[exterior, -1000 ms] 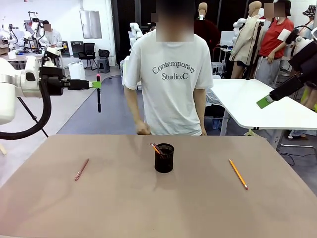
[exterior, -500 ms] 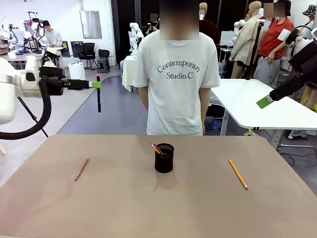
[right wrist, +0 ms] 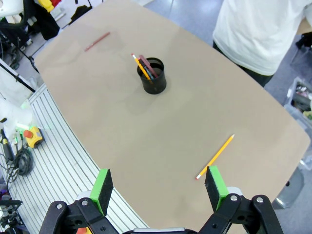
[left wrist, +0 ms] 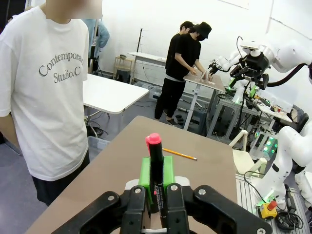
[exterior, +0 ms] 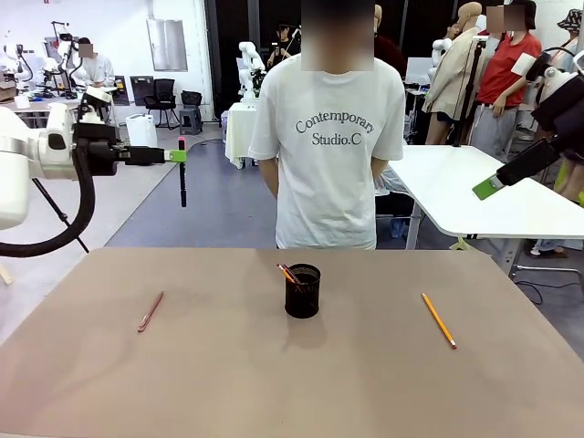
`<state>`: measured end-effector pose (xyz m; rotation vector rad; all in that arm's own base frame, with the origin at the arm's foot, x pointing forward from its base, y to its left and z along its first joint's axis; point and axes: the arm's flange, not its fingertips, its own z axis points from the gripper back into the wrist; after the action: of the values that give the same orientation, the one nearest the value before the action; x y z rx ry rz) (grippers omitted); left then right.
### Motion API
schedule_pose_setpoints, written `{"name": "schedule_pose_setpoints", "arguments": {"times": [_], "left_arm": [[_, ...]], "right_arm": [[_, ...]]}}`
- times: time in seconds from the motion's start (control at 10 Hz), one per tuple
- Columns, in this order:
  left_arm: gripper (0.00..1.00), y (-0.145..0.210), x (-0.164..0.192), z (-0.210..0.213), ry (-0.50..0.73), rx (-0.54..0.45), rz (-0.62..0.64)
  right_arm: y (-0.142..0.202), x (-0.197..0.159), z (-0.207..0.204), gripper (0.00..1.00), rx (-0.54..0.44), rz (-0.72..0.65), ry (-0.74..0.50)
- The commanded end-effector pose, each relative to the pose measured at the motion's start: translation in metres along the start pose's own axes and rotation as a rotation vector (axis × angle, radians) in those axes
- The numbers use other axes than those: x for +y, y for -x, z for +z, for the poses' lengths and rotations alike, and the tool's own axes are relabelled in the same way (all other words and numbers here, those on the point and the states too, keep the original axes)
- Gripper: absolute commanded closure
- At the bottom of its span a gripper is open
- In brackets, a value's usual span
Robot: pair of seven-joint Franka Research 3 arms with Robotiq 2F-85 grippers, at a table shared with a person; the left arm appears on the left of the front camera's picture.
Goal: Place the pens into the pen holder.
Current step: Pick up a writing instrument from the table and place it into the Pen holder.
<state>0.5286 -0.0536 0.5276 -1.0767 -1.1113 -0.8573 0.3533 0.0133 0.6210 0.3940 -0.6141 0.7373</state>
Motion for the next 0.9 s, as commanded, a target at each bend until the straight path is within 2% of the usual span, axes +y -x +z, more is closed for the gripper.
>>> {"name": "schedule_pose_setpoints", "arguments": {"times": [0.0,0.1,0.3,0.4,0.5,0.6,0.8], "left_arm": [[1.00,0.002,-0.001,-0.035,0.034,-0.059,-0.068],[1.00,0.009,0.001,-0.064,0.035,-0.074,-0.114],[1.00,0.025,0.000,-0.114,0.136,-0.080,-0.165],[1.00,0.035,-0.002,-0.137,0.132,-0.106,-0.252],[1.00,0.043,-0.007,-0.156,0.184,-0.062,-0.239],[1.00,0.051,-0.012,-0.177,0.208,-0.059,-0.261],[1.00,0.060,-0.010,-0.197,0.245,-0.095,-0.298]], "right_arm": [[-0.001,0.001,0.000,0.00,-0.006,-0.005,-0.011],[-0.001,0.001,0.000,0.00,-0.006,-0.005,-0.011],[-0.001,0.001,0.000,0.00,-0.006,-0.005,-0.011],[-0.001,0.001,0.000,0.00,-0.006,-0.005,-0.011],[-0.001,0.001,0.000,0.00,-0.006,-0.005,-0.011],[-0.001,0.001,0.000,0.00,-0.006,-0.005,-0.011],[-0.001,0.001,0.000,0.00,-0.006,-0.005,-0.011]]}}
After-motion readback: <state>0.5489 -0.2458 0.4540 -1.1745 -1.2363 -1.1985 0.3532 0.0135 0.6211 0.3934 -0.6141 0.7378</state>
